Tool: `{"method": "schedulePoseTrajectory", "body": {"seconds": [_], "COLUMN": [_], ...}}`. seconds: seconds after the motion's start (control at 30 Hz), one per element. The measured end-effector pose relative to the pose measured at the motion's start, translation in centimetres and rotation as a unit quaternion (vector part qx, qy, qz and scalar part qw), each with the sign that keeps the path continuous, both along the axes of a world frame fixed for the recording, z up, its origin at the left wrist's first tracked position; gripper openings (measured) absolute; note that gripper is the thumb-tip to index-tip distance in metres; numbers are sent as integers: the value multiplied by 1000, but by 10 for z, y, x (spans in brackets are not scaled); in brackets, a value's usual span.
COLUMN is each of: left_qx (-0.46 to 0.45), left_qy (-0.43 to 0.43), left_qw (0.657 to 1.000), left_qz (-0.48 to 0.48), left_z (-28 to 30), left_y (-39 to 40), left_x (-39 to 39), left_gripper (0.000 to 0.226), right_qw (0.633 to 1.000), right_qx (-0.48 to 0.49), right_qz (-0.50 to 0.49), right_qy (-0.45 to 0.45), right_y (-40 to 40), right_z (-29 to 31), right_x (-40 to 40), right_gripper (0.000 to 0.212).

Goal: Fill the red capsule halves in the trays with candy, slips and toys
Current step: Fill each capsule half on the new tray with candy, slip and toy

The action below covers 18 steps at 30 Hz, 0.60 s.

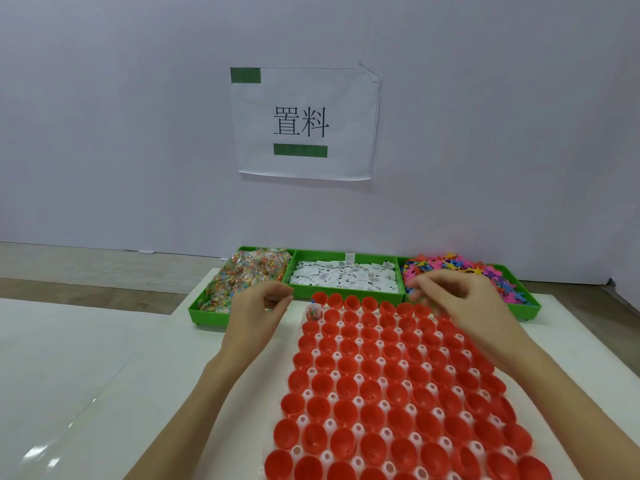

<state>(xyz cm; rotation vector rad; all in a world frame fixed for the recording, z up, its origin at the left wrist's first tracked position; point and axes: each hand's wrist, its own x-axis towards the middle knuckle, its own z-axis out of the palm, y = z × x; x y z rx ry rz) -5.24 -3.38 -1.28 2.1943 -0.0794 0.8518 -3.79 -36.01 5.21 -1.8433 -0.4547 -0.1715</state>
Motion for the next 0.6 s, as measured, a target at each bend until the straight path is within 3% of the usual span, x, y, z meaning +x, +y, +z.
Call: {"method": "schedulePoseTrajectory", "body": {"seconds": [0.17, 0.3, 0.43, 0.6], "left_qx": [41, 70, 162, 298], "left_qy": [-12, 47, 48, 144], "left_qw": [995, 983, 977, 940], "left_qz": [86, 164, 129, 82], "left_z": [-1, -2, 9, 18], "left_y": [14, 32, 45, 48], "left_x": [0, 8, 18, 38], "left_gripper": [12, 23, 27, 38], "right_qw": [995, 995, 996, 995], "right_qx": [86, 91, 82, 78], "right_qz": [-40, -42, -35, -35], "right_qy": [36, 26, 33, 55], "right_y": [-47, -52, -49, -47], "right_z": [-20, -20, -26, -30], "right_x": [-14, -13, -14, -15], "right_gripper": [22, 24, 23, 22]}}
